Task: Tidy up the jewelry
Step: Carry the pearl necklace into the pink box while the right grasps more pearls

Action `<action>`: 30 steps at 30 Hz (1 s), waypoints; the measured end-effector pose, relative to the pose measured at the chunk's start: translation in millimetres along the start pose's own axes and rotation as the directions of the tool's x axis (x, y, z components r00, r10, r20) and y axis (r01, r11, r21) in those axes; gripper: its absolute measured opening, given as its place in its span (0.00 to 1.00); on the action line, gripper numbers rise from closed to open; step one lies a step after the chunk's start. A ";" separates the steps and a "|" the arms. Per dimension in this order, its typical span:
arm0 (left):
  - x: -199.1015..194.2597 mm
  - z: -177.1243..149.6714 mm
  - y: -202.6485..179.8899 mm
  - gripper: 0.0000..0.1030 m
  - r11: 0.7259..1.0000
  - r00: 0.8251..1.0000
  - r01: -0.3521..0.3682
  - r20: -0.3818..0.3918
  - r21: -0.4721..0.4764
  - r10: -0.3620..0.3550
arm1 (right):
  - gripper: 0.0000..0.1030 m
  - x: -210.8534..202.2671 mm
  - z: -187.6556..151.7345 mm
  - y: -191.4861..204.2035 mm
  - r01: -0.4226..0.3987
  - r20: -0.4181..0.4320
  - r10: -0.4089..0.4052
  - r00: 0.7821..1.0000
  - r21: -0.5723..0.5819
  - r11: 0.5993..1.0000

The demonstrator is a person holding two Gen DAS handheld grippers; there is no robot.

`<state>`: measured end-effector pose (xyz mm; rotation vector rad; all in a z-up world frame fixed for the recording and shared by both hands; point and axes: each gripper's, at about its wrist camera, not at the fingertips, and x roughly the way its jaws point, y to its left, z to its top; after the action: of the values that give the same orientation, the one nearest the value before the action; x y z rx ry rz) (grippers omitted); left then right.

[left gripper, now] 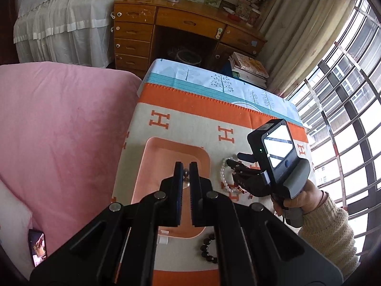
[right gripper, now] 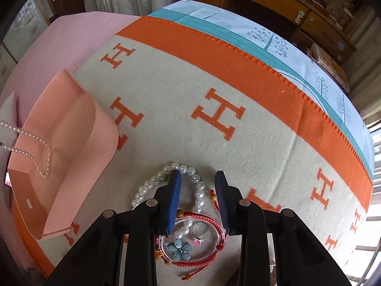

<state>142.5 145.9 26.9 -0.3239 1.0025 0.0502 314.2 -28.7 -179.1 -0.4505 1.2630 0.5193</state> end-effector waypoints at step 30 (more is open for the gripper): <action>6.7 -25.2 5.7 0.08 0.995 0.994 -0.094 0.053 0.034 0.092 | 0.07 -224.5 -9.7 40.5 -0.273 0.413 0.187 0.891 0.160 0.949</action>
<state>124.4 143.3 7.5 -0.2413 0.9662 0.1235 233.7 -28.7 34.6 -0.0046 0.9698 0.6320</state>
